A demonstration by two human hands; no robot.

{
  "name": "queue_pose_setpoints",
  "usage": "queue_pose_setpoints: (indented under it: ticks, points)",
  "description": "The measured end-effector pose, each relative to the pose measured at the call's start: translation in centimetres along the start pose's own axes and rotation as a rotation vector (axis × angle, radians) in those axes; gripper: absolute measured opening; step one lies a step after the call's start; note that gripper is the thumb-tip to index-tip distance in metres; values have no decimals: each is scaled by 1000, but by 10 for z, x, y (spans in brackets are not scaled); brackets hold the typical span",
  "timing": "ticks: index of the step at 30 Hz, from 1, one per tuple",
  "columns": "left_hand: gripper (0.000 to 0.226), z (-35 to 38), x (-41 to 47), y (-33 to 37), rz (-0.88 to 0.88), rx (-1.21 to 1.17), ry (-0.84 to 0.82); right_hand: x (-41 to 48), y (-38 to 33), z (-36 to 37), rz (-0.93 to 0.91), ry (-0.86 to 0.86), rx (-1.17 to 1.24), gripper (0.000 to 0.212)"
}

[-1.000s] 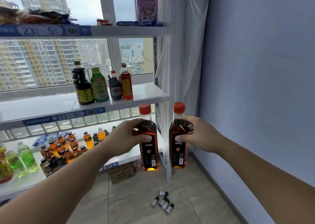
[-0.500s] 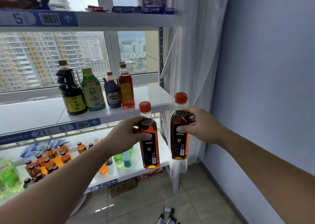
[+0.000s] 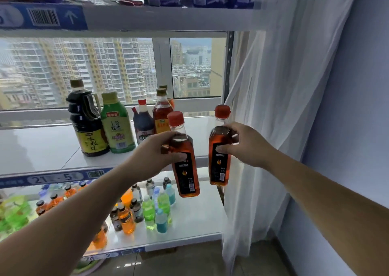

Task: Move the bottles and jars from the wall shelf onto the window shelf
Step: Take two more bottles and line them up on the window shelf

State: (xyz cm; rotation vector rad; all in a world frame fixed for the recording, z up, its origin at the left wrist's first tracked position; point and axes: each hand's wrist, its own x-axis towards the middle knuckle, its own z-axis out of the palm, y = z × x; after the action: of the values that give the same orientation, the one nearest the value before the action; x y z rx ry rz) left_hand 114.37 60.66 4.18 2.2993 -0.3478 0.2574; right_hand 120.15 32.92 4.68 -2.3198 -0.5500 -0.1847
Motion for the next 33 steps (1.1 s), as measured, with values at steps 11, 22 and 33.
queue_pose_setpoints:
  ticks: [11, 22, 33]
  points:
    - [49, -28, 73, -28, 5, 52, 6, 110, 25, 18, -48, -7, 38, 67]
    - [47, -60, 110, -56, 35, 59, -8, 197, 35, 53, -61, -42, 82, 63]
    - [50, -68, 121, -70, 30, -20, -17, 251, 44, 90, -44, -74, 66, 61]
